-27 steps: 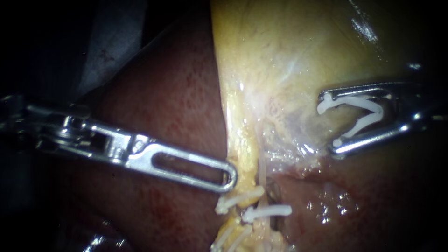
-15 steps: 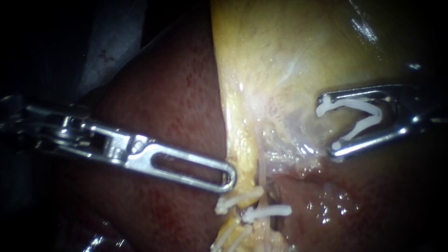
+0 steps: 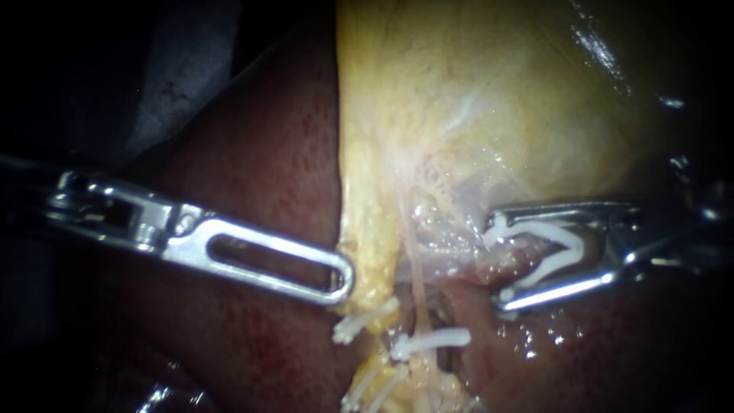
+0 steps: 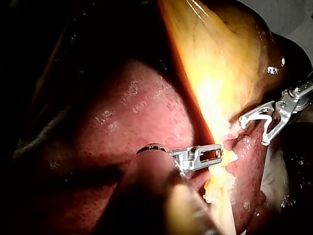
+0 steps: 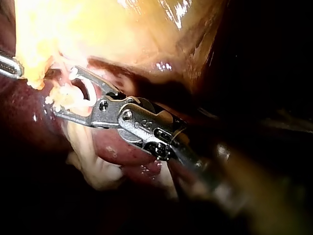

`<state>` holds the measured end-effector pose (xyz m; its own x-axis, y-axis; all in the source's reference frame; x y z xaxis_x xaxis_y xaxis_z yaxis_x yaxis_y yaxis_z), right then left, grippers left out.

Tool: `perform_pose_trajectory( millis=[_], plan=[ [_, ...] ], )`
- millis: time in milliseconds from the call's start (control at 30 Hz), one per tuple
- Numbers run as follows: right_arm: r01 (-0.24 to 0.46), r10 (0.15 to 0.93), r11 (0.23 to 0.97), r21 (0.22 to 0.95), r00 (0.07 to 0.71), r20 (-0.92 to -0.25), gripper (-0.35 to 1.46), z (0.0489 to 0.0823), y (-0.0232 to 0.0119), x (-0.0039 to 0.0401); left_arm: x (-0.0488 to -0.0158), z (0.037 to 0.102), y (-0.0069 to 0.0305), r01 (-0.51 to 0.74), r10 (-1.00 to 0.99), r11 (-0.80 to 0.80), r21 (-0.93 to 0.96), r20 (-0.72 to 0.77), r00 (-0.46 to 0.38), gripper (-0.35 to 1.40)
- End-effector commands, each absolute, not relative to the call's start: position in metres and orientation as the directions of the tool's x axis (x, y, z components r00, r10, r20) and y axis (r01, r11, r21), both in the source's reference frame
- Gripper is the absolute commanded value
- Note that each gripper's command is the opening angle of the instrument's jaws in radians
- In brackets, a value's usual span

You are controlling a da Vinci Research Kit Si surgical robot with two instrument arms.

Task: Clipping second clip right tube

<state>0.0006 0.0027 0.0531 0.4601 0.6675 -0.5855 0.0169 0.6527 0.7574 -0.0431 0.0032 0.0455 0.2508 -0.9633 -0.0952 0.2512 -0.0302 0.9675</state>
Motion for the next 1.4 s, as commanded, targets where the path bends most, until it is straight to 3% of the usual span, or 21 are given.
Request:
perform_pose_trajectory(
  millis=[33,567,1400],
  plan=[
    [0.017,0.673,0.644,0.765,0.464,-0.576,0.58,0.0533,0.0022,0.0009,-0.0429,0.0452,0.0036,0.252,-0.965,-0.035,0.967,-0.099,0.245,-0.35],
    [0.030,0.686,0.604,0.797,0.489,-0.538,0.55,0.0570,-0.0016,0.0039,-0.0416,0.0432,0.0046,0.256,-0.968,-0.052,0.965,-0.112,0.226,-0.35],
    [0.026,0.682,0.611,0.791,0.491,-0.543,0.55,0.0607,-0.0013,0.0068,-0.0416,0.0420,0.0045,0.254,-0.968,-0.051,0.966,-0.110,0.226,-0.35]
  ],
)
